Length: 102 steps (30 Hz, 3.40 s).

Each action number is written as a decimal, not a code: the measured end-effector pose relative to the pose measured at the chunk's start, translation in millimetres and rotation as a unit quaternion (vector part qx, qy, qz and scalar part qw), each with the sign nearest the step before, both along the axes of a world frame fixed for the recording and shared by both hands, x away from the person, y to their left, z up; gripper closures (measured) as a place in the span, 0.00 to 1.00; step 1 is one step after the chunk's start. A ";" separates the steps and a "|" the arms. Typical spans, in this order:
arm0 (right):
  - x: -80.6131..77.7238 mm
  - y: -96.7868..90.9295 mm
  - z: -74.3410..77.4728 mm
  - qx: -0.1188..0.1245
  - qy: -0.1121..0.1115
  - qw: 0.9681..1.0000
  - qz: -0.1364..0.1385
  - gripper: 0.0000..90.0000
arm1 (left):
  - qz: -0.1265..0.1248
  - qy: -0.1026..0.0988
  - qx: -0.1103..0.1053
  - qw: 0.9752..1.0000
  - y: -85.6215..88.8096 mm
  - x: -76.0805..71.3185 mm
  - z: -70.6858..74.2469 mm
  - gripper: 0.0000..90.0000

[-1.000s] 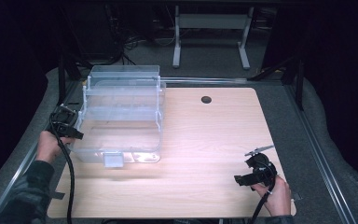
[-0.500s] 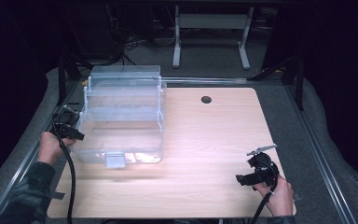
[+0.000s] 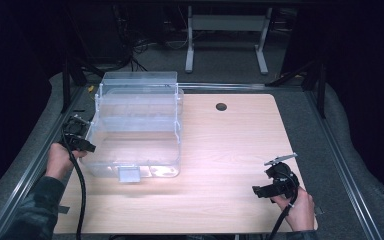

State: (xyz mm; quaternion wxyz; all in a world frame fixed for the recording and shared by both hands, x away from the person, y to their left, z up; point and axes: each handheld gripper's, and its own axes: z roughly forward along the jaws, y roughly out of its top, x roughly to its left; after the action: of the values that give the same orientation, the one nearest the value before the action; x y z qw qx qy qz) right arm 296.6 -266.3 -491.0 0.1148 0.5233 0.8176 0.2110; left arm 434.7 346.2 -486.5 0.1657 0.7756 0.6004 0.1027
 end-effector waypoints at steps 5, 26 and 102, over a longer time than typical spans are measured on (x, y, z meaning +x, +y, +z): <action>-0.4 1.7 -2.6 0.009 0.001 1.000 0.004 0.15 | -0.005 -0.001 0.000 1.000 -9.8 -2.3 -0.2 0.88; -4.5 -0.3 0.1 0.000 0.002 1.000 0.001 0.15 | -0.037 -0.004 0.004 0.999 -43.5 -13.6 0.2 0.82; 4.9 -22.2 5.3 0.006 0.008 1.000 -0.016 0.15 | -0.187 0.008 0.007 0.982 -194.4 -22.0 2.2 0.74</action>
State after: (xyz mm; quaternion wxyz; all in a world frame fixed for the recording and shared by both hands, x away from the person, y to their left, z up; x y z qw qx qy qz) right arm 301.4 -288.5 -485.7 0.1082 0.5388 0.8086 0.2099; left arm 412.7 151.9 -484.4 0.1714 0.8761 0.4455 0.0681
